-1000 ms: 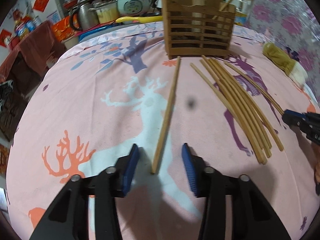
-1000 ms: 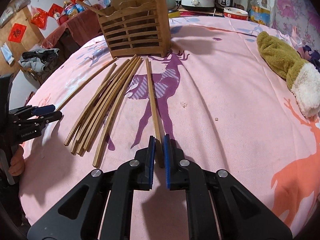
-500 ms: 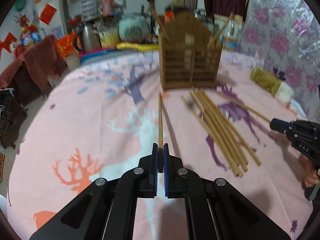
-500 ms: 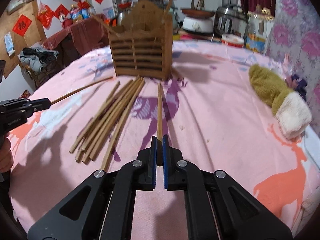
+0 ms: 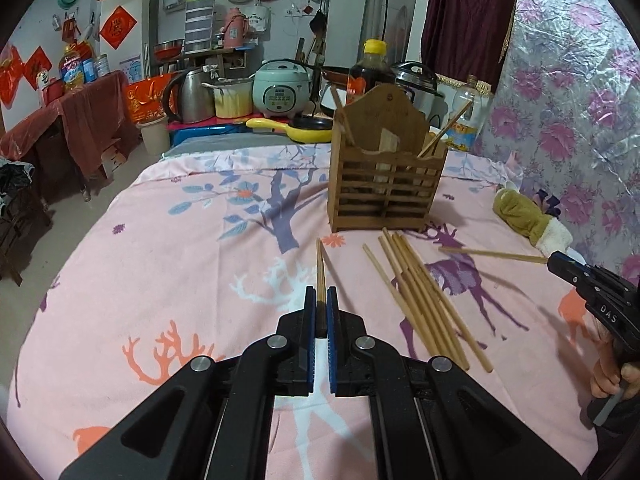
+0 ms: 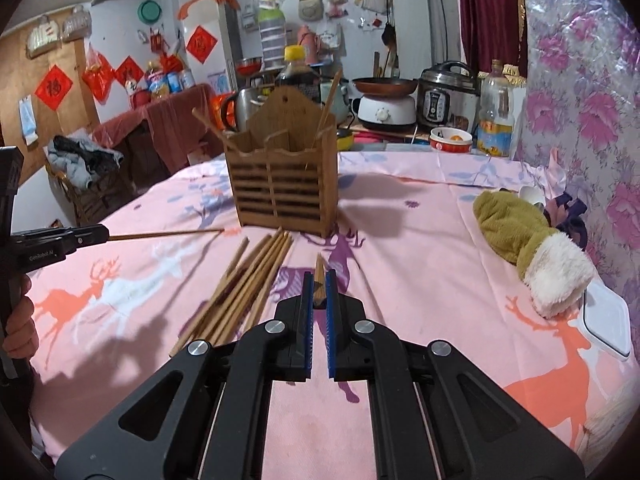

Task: Organize utensils
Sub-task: 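Close the left tool on a chopstick while the right tool grasps another, then lift the left tool's chopstick into the holder while the right tool inserts its own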

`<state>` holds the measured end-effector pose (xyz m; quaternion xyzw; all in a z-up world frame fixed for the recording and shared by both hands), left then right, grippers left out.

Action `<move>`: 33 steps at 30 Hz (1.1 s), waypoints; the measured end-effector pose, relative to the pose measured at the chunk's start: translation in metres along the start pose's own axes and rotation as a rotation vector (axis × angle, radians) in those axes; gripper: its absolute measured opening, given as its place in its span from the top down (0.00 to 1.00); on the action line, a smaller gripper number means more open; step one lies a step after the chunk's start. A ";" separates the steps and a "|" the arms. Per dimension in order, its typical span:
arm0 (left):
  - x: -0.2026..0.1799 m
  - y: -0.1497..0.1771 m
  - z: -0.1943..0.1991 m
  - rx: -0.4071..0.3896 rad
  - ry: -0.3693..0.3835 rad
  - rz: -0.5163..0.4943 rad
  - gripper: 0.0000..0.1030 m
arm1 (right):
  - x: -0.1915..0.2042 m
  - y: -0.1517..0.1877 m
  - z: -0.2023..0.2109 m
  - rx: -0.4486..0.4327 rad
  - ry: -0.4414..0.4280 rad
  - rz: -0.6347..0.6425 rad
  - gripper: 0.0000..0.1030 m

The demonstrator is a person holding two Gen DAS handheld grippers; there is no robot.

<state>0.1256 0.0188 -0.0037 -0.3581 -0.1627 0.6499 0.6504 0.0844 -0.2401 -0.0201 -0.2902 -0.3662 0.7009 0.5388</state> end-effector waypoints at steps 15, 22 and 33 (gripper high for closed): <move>-0.062 -0.082 0.027 -0.033 0.022 -0.065 0.95 | -0.003 -0.069 0.014 -0.048 -0.024 -0.007 0.94; -0.098 -0.143 0.054 -0.129 0.039 -0.079 0.95 | -0.009 -0.107 0.025 -0.066 -0.061 -0.030 0.94; -0.131 -0.218 0.040 -0.280 0.043 -0.016 0.95 | -0.014 -0.155 -0.011 -0.031 -0.008 -0.032 0.94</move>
Point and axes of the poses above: each gripper's, at about its wrist camera, not at the fingertips, and z roughly against the way its jaws point, x to its left, y to its underside, the point moved 6 cm from there along -z, roughly the way its jaws point, and after that the axes turned 14 degrees about z, right-handed, at the moved point
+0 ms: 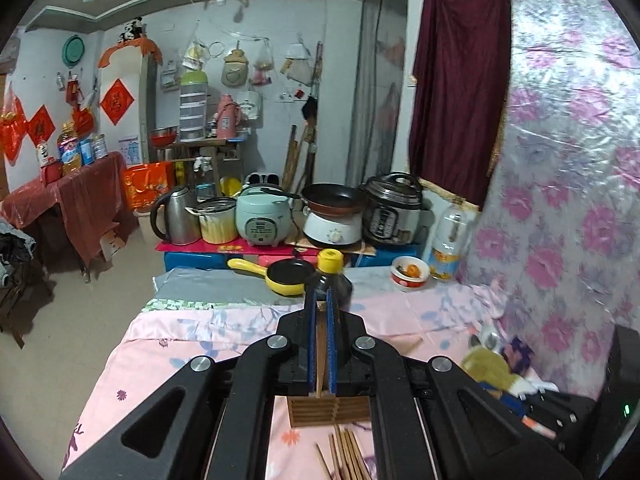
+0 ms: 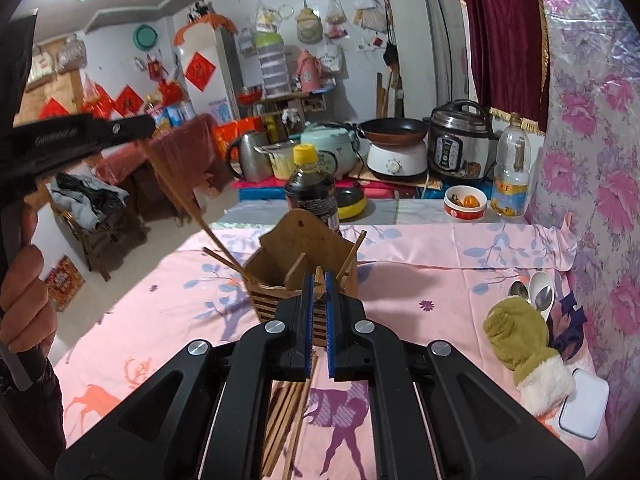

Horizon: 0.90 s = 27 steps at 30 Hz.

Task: Organize utensils
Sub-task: 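Lift the left tool's chopstick into the holder while the right tool inserts its own, then open the left tool in the holder while the right tool releases its chopstick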

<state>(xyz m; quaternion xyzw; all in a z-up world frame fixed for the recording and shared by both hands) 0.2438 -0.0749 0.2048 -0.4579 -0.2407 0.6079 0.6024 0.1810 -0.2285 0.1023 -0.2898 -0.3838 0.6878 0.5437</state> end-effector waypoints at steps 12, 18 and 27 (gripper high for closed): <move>0.033 0.046 -0.079 0.096 -0.054 0.051 0.45 | 0.002 0.008 -0.061 0.084 0.017 0.000 0.88; 0.055 0.057 -0.045 0.034 -0.084 0.041 0.22 | 0.002 0.000 -0.027 -0.016 0.054 0.010 0.74; 0.094 0.110 0.001 0.021 -0.139 0.060 0.06 | 0.005 0.044 0.034 -0.147 0.070 0.008 0.06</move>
Point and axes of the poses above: each gripper's, at about its wrist camera, not at the fingertips, and z roughly against the way its jaws point, x to its left, y to its underside, the point moved 6 cm from there along -z, roughly the way its jaws point, and after that the axes turned 14 degrees about z, right-handed, at the moved point
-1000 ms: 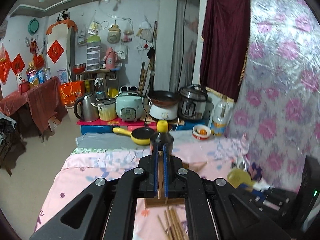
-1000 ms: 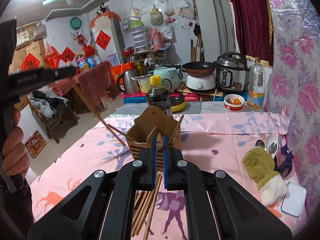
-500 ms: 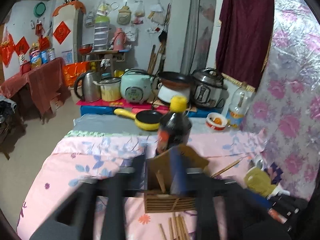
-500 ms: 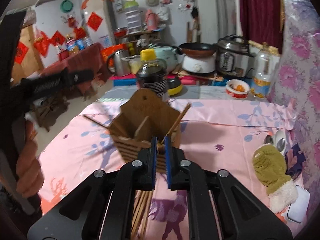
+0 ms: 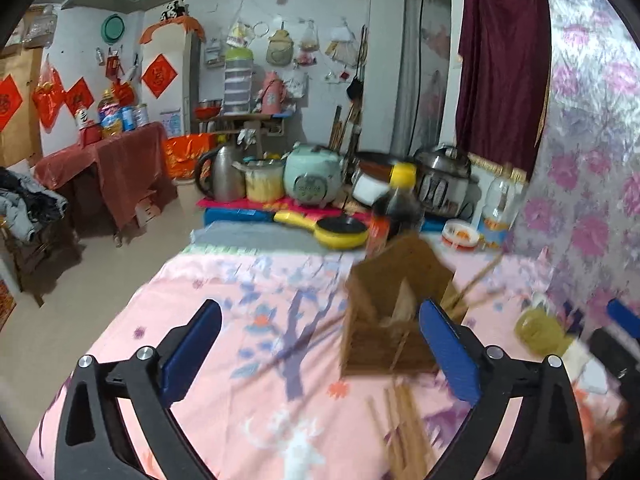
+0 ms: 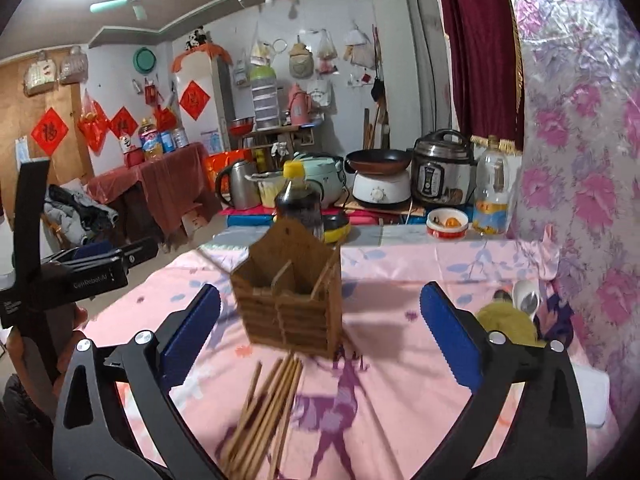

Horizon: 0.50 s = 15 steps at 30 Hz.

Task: Organize utensils
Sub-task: 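Open the left tool in the holder while the right tool releases its chopstick, then move the open left tool back to the pile while the right tool follows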

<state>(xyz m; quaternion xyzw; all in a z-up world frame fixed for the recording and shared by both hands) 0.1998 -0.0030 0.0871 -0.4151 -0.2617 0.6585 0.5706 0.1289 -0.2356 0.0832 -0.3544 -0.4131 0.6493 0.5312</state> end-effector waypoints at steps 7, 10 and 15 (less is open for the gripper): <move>0.040 0.095 -0.026 0.199 -0.072 -0.047 0.06 | 0.017 0.107 -0.033 0.243 -0.114 0.043 0.06; 0.048 0.116 -0.042 0.292 -0.091 -0.060 0.06 | 0.020 0.136 -0.047 0.338 -0.075 0.109 0.06; 0.035 0.136 -0.044 0.338 -0.070 -0.129 0.06 | 0.024 0.153 -0.060 0.404 -0.011 0.199 0.06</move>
Point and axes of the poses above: each gripper's, at about its wrist camera, not at the fingertips, and z roughly against the way its jaws point, x to its left, y to its underside, the point moved 6 cm from there along -z, roughly the way its jaws point, and after that the axes turned 14 degrees about z, right-handed, at the moved point
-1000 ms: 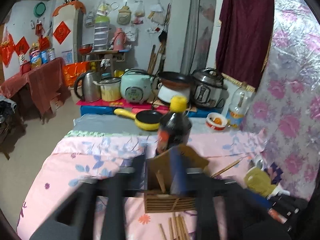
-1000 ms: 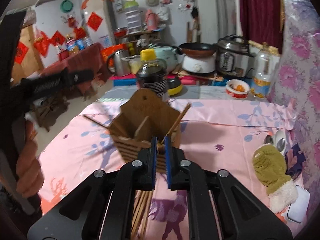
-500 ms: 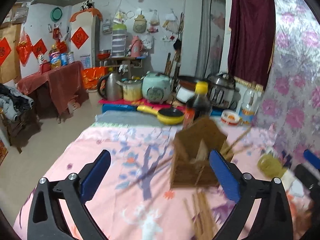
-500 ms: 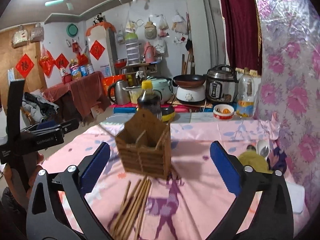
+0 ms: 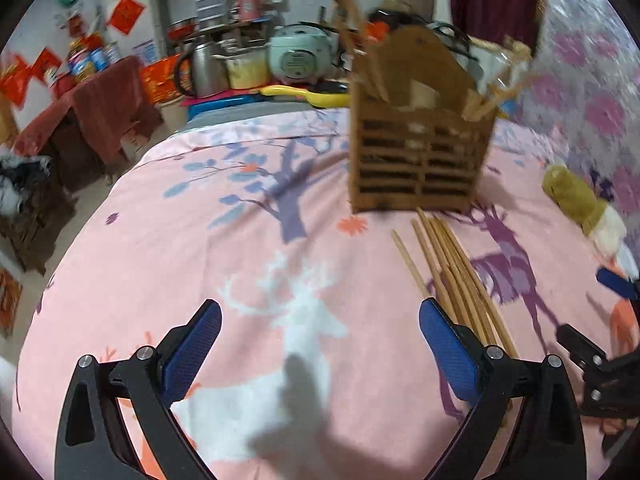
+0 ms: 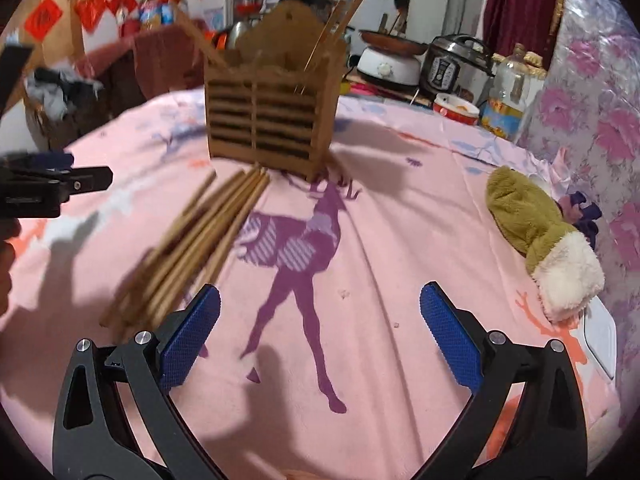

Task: Organize utensils
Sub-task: 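Move the open left tool back to the pile while the right tool follows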

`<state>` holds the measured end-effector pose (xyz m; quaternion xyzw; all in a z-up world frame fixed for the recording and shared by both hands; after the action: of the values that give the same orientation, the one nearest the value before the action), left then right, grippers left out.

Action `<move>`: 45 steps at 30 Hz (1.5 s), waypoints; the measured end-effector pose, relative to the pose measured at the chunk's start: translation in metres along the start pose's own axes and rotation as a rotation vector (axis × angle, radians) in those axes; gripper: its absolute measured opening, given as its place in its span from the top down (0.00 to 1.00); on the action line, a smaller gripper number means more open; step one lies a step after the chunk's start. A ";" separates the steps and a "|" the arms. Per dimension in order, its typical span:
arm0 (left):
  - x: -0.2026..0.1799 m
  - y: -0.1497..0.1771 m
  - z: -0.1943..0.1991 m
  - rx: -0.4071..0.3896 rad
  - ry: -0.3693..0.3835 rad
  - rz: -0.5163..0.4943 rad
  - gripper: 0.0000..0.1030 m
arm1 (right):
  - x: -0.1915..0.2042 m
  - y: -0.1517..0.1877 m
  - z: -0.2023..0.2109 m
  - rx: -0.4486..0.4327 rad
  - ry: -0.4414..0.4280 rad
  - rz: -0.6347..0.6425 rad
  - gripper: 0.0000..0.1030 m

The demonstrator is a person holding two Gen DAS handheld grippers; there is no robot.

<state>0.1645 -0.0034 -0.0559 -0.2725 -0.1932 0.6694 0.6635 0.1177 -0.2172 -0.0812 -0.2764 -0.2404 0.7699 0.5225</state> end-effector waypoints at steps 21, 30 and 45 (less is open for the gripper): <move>-0.054 0.019 -0.052 0.207 0.054 -0.030 0.07 | -0.015 0.027 -0.038 0.191 -0.099 -0.139 0.05; -0.014 0.005 -0.065 0.215 0.000 0.068 0.22 | -0.015 0.027 -0.037 0.192 -0.100 -0.139 0.05; 0.020 0.023 -0.037 0.245 0.056 0.108 0.44 | -0.015 0.027 -0.038 0.192 -0.099 -0.139 0.05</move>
<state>0.1699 0.0111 -0.1016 -0.2180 -0.0763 0.7148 0.6600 0.1296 -0.2369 -0.1240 -0.1693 -0.2098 0.7641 0.5860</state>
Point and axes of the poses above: each gripper's, at about its wrist camera, not at the fingertips, and z roughly against the way its jaws point, x to its left, y to its underside, the point moved 6 cm from there along -z, roughly the way its jaws point, and after that the axes turned 14 degrees about z, right-handed, at the moved point
